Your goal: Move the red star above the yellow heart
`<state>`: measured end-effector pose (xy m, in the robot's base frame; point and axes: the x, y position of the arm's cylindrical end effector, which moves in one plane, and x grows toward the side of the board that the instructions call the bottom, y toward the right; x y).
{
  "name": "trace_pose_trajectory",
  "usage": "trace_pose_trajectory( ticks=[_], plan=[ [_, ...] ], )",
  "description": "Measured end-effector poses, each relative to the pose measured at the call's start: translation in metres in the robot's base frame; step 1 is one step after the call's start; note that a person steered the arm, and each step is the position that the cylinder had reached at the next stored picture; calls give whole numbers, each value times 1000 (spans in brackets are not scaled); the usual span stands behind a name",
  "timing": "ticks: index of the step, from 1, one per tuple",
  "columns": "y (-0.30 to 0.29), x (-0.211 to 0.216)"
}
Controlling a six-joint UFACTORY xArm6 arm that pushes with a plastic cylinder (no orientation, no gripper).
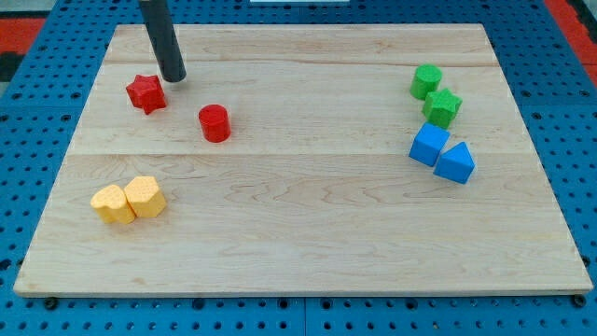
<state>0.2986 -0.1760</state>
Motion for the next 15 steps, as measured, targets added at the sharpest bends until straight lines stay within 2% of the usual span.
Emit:
trace_pose_trajectory(
  ticks=[1,3,6,9,10,11,15],
  plan=[
    [-10,-1],
    [-36,31],
    [-36,41],
    [-13,56],
    [-50,61],
    [-60,50],
    [-40,138]
  ],
)
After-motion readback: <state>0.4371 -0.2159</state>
